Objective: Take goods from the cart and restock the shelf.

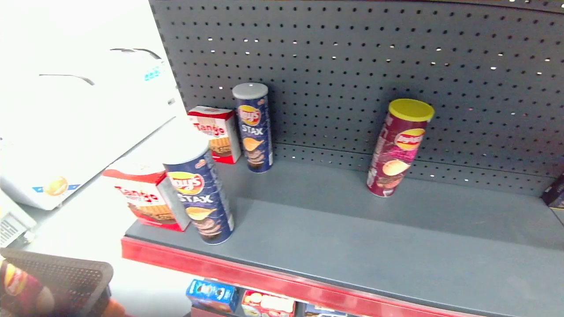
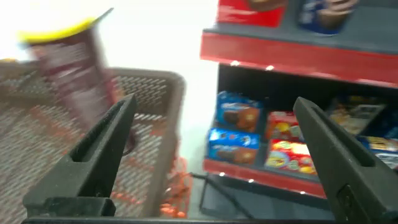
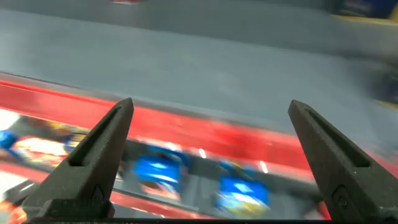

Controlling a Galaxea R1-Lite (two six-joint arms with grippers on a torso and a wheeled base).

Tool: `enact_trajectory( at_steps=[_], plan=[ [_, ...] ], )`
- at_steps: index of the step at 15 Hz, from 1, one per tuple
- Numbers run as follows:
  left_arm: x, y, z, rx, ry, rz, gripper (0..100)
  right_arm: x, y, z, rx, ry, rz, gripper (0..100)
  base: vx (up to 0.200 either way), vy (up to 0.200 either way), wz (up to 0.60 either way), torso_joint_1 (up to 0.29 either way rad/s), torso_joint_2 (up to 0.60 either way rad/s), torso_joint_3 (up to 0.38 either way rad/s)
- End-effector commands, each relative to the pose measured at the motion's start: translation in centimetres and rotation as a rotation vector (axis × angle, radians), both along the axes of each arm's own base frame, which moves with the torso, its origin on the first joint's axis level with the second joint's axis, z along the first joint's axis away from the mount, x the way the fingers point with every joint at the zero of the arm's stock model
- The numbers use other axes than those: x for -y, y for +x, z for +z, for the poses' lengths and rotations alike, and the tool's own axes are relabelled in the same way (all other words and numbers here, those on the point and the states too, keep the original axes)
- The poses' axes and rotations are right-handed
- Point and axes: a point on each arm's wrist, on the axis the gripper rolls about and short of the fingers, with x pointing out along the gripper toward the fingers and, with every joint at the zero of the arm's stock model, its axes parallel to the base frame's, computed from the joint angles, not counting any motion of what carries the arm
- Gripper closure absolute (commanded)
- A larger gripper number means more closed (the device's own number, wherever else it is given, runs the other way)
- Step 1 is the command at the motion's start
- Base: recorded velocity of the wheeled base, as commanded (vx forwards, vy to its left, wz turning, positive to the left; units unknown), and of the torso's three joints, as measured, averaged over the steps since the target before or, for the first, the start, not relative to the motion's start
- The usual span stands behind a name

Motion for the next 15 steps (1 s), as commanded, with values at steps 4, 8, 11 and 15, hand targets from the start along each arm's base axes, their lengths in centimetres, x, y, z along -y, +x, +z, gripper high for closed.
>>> enact_trajectory(
  at_steps=[4, 8, 11, 15],
  plan=[
    [0.0, 0.01, 0.0, -0.001, -0.001, 0.0, 0, 0.0, 0.01, 0.01, -0.002, 0.0, 0.001, 0, 0.0, 0.0, 0.6, 0.004, 0.0, 0.002],
    [0.0, 0.01, 0.0, -0.001, 0.001, -0.001, 0, 0.0, 0.0, 0.0, 0.0, 0.0, -0.001, 0, 0.0, 0.0, 0.15, 0.001, 0.0, 0.001],
    [0.03, 0.01, 0.0, -0.001, 0.004, -0.014, 0, 0.0, 0.0, 0.0, 0.0, 0.0, 0.001, 0, 0.0, 0.0, 0.0, 0.0, 0.0, 0.0],
    [0.03, 0.01, 0.0, -0.001, 0.007, -0.015, 0, 0.0, 0.0, 0.0, 0.0, 0.0, -0.001, 0, 0.0, 0.0, 0.0, 0.0, 0.0, 0.0]
  ],
)
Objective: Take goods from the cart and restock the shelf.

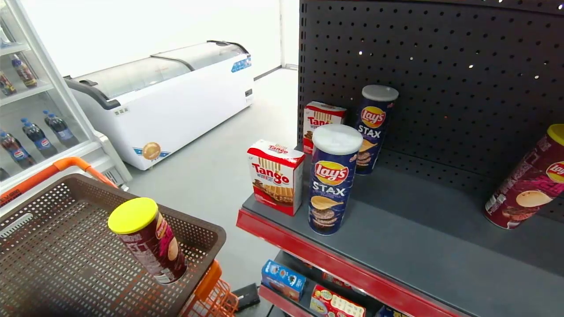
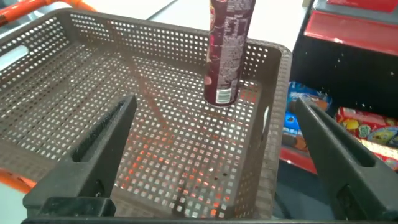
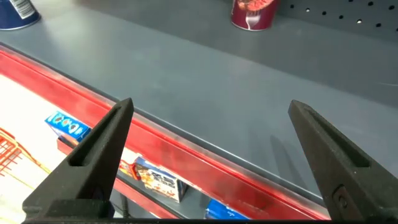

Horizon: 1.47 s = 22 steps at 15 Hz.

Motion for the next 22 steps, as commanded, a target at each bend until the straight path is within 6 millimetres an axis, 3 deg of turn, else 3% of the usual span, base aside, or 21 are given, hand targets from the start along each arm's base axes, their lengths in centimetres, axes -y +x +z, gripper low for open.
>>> enact_trajectory(
  at_steps=[1, 2, 5, 7, 13, 22],
  plan=[
    [0.0, 0.3, 3.5, -0.031, 0.043, -0.057, 0, 0.0, 0.0, 0.0, 0.0, 0.0, 0.0, 0, 0.0, 0.0, 0.0, 0.0, 0.0, 0.0],
    [0.1, 1.3, 5.5, -0.094, 0.042, -0.06, 0, 0.0, 0.0, 0.0, 0.0, 0.0, 0.0, 0, 0.0, 0.0, 0.0, 0.0, 0.0, 0.0],
    [0.3, 4.5, 8.4, -0.199, 0.052, -0.153, 0, 0.0, 0.0, 0.0, 0.0, 0.0, 0.0, 0, 0.0, 0.0, 0.0, 0.0, 0.0, 0.0],
    [0.7, 7.2, 8.7, -0.293, 0.036, -0.168, 0, 0.0, 0.0, 0.0, 0.0, 0.0, 0.002, 0, 0.0, 0.0, 0.0, 0.0, 0.0, 0.0],
    [1.4, 13.9, 4.4, -0.383, 0.095, -0.075, 0, 0.0, 0.0, 0.0, 0.0, 0.0, 0.002, 0, 0.0, 0.0, 0.0, 0.0, 0.0, 0.0],
    [1.5, 19.8, 1.0, -0.453, 0.091, -0.017, 0, 0.0, 0.0, 0.0, 0.0, 0.0, 0.002, 0, 0.0, 0.0, 0.0, 0.0, 0.0, 0.0]
  ],
)
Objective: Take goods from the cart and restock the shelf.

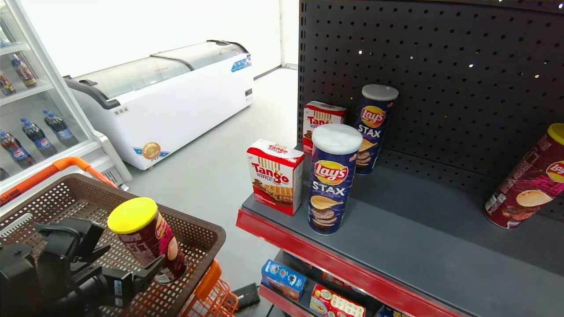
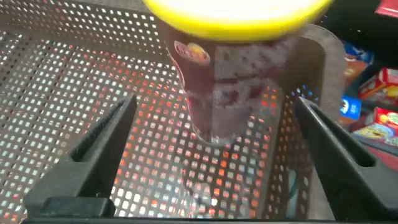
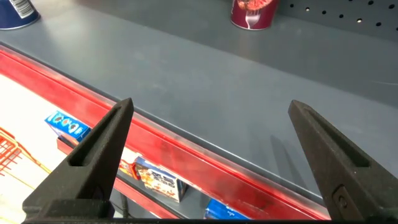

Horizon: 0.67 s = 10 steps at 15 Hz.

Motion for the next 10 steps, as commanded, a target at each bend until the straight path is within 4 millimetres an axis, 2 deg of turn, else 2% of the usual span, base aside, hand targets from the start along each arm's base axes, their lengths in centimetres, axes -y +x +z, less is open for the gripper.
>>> enact_trajectory(
  at_steps=[1, 10],
  plan=[
    [-0.1, 1.8, -1.5, -0.064, 0.003, 0.017, 0, 0.0, 0.0, 0.0, 0.0, 0.0, 0.0, 0, 0.0, 0.0, 0.0, 0.0, 0.0, 0.0],
    [-0.2, 3.3, -2.0, -0.074, 0.0, 0.035, 0, 0.0, 0.0, 0.0, 0.0, 0.0, 0.0, 0, 0.0, 0.0, 0.0, 0.0, 0.0, 0.0]
  ],
)
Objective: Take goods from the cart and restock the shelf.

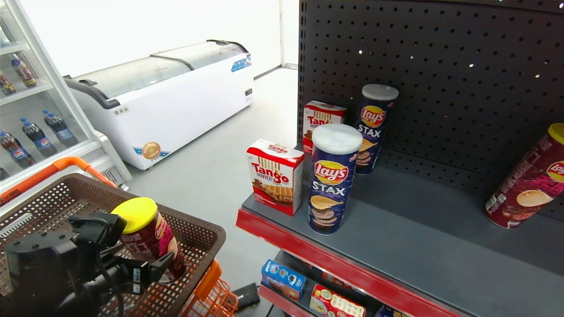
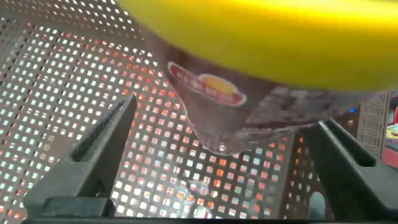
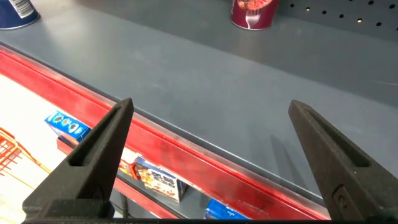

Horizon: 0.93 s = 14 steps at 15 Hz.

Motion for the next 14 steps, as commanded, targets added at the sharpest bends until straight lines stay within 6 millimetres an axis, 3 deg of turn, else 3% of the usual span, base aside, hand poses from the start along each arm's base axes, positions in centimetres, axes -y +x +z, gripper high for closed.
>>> enact_trajectory(
  at_steps=[1, 2, 3, 10, 14],
  plan=[
    [0.0, 0.3, -0.1, -0.001, -0.001, 0.002, 0, 0.0, 0.0, 0.0, 0.0, 0.0, 0.0, 0, 0.0, 0.0, 0.0, 0.0, 0.0, 0.0],
    [0.0, 0.3, -0.2, 0.007, -0.001, 0.002, 0, 0.0, 0.0, 0.0, 0.0, 0.0, 0.002, 0, 0.0, 0.0, 0.0, 0.0, 0.0, 0.0],
    [0.0, 0.8, -0.1, 0.018, -0.001, 0.003, 100, 0.0, 0.0, 0.0, 0.0, 0.0, 0.0, 0, 0.0, 0.0, 0.0, 0.0, 0.0, 0.0],
    [0.1, 1.0, 0.0, 0.019, 0.013, 0.029, 100, 0.0, 0.0, 0.0, 0.0, 0.0, 0.0, 0, 0.0, 0.0, 0.0, 0.0, 0.0, 0.0],
    [0.3, 0.6, 2.0, 0.107, -0.005, 0.011, 100, 0.0, 0.0, 0.0, 0.0, 0.0, 0.0, 0, 0.0, 0.0, 0.0, 0.0, 0.0, 0.0]
  ],
)
